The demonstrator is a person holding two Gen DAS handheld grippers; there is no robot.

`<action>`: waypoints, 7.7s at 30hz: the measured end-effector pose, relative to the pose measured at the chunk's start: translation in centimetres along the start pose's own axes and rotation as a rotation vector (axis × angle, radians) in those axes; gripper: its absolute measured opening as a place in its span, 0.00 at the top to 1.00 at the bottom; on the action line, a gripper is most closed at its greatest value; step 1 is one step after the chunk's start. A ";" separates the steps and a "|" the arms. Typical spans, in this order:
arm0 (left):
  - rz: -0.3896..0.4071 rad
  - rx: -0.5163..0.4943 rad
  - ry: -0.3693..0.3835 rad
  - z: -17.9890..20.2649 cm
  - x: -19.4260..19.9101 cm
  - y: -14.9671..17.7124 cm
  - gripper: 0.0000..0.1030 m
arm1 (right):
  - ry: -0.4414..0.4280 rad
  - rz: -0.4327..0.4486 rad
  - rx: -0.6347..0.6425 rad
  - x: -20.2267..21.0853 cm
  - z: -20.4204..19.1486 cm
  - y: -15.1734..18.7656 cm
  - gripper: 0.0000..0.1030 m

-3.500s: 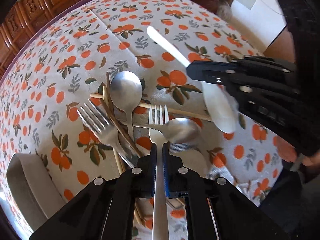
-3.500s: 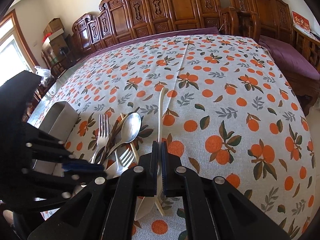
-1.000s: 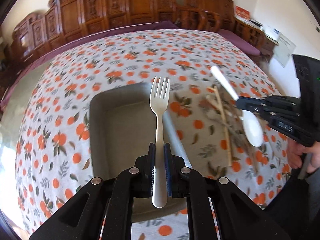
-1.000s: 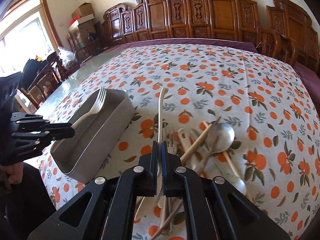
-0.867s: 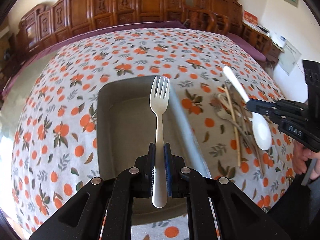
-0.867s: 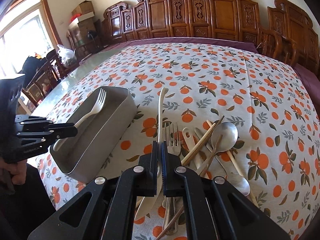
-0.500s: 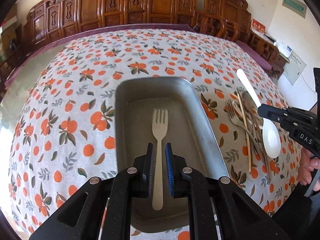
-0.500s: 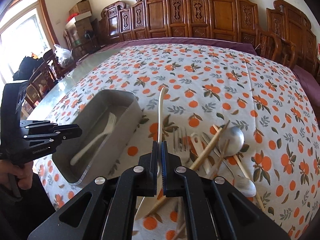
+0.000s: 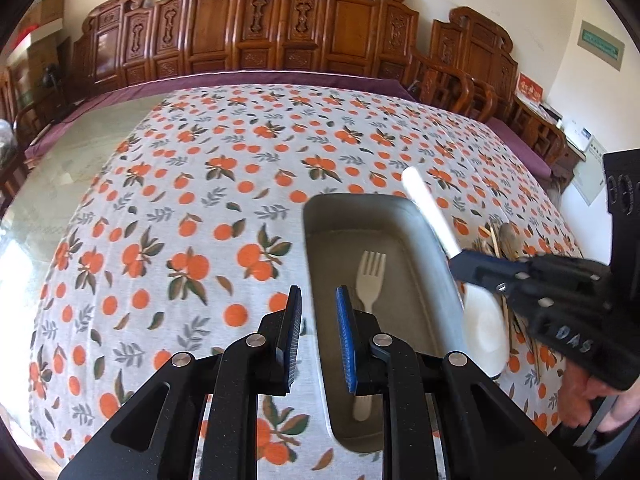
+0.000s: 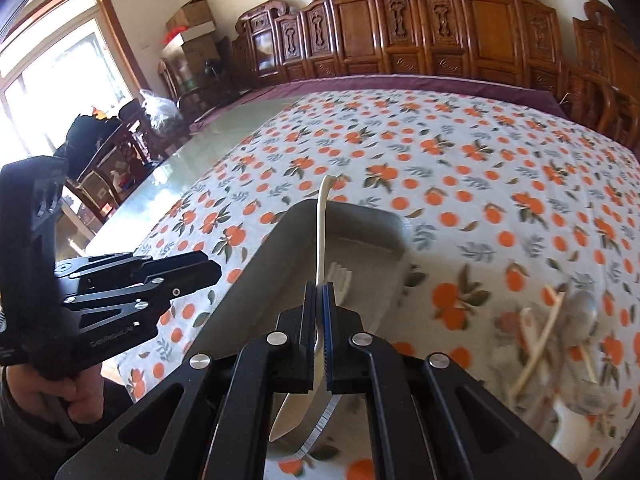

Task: Organize utensils
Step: 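Lower the fork into the grey tray with the left tool while the right tool drops the spoon in, then move both open tools back over the utensil pile, then grasp a wooden chopstick with the right tool while the left tool approaches a silver fork, then close the left tool on the silver metal fork, then carry the silver fork toward the tray with the left tool while the right tool holds the chopstick, then release the silver fork into the grey tray with the left tool while the right tool drops the chopstick in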

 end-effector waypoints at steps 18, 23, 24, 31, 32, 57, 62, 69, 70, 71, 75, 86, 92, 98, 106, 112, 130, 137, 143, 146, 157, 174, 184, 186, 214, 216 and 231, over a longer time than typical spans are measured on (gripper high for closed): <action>0.052 -0.038 -0.006 1.6 0.8 -0.8 0.61 | 0.059 0.049 0.027 3.3 4.0 1.0 0.94; 0.074 -0.086 0.030 4.9 1.0 -1.2 0.47 | 0.182 0.092 0.053 7.4 9.7 1.0 0.94; 0.075 -0.092 0.035 5.4 1.0 -1.3 0.45 | 0.213 0.092 0.058 8.0 11.2 1.1 0.94; 0.084 -0.111 0.099 9.7 0.7 -1.5 0.41 | 0.330 0.091 0.033 9.9 17.8 2.6 0.94; 0.083 -0.113 0.106 10.1 0.7 -1.5 0.41 | 0.327 0.093 0.018 10.0 18.3 2.8 0.91; 0.055 -0.193 0.112 15.6 -0.5 -0.1 0.41 | 0.314 -0.077 0.061 3.6 21.2 3.7 0.86; 0.052 -0.198 0.112 15.7 -0.6 0.0 0.41 | 0.289 -0.031 0.022 5.0 20.7 3.2 0.83; 0.050 -0.213 0.117 16.2 -0.6 0.1 0.41 | 0.250 -0.059 0.021 4.2 18.2 4.0 0.71; 0.050 -0.217 0.117 16.3 -0.6 0.1 0.41 | 0.255 -0.078 0.012 3.7 18.2 4.3 0.71; 0.049 -0.219 0.117 16.4 -0.7 0.2 0.41 | 0.264 -0.098 -0.003 3.3 18.3 4.5 0.71; 0.043 -0.228 0.113 16.7 -0.8 0.4 0.41 | 0.252 -0.096 -0.060 3.6 18.5 4.5 0.89; 0.024 -0.234 0.101 18.3 -1.7 0.7 0.41 | 0.216 0.007 -0.153 8.0 19.6 4.0 0.94; -0.019 -0.225 0.105 20.2 -3.3 0.2 0.41 | 0.181 0.092 -0.212 11.0 21.0 3.2 0.94; -0.077 -0.205 0.109 22.2 -6.4 -0.8 0.41 | 0.177 0.106 -0.235 11.3 22.6 3.1 0.94; -0.174 -0.141 0.111 22.8 -10.4 -1.1 0.58 | 0.169 0.087 -0.262 10.8 23.9 3.6 0.94; -0.193 -0.093 0.118 22.2 -11.6 -1.2 0.77 | 0.169 0.074 -0.263 10.4 23.9 3.9 0.94; -0.133 -0.132 0.146 21.2 -8.3 -1.3 0.99 | 0.173 0.049 -0.231 9.5 23.2 4.0 0.94; -0.067 -0.145 0.156 20.1 -5.2 -2.6 0.99 | 0.132 0.071 -0.218 9.9 21.3 3.5 0.94; -0.010 -0.149 0.155 18.1 -2.2 -3.6 0.99 | 0.079 0.101 -0.192 10.3 18.4 2.7 0.94; 0.011 -0.144 0.151 16.6 -1.0 -4.0 0.99 | 0.063 0.106 -0.166 10.3 17.0 2.4 0.94; 0.036 -0.113 0.071 10.0 -0.2 -3.4 0.99 | 0.068 0.096 -0.125 9.5 15.4 2.5 0.94; -0.085 -0.118 -0.060 6.4 -4.6 0.0 0.99 | 0.100 0.081 -0.131 8.8 15.4 2.6 0.94; -0.165 -0.122 -0.061 5.5 -6.5 0.9 0.98 | 0.075 0.125 -0.084 9.9 11.2 0.0 0.94; -0.171 -0.121 -0.058 5.4 -6.6 1.0 0.98 | 0.063 0.126 -0.083 9.6 10.1 -0.5 0.94; -0.005 -0.018 -0.018 -0.1 -0.2 -0.7 0.98 | -0.011 0.116 -0.105 0.9 -1.5 -5.1 0.94; -0.005 -0.010 -0.021 -0.3 -0.3 -0.6 0.98 | -0.006 0.120 -0.126 0.2 -1.2 -5.2 0.94; 0.000 -0.003 -0.026 -0.6 -0.3 -0.8 0.98 | 0.099 0.027 -0.057 -4.9 -0.6 -1.6 0.94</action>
Point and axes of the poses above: each gripper's, at about its wrist camera, not at the fingertips, and x roughly against the way its jaws point, z to its right, y to its underside, the point moved 4 cm from there along -x, roughly the way its jaws point, and after that the axes turned 10 degrees about -x, right-handed, at the moved point
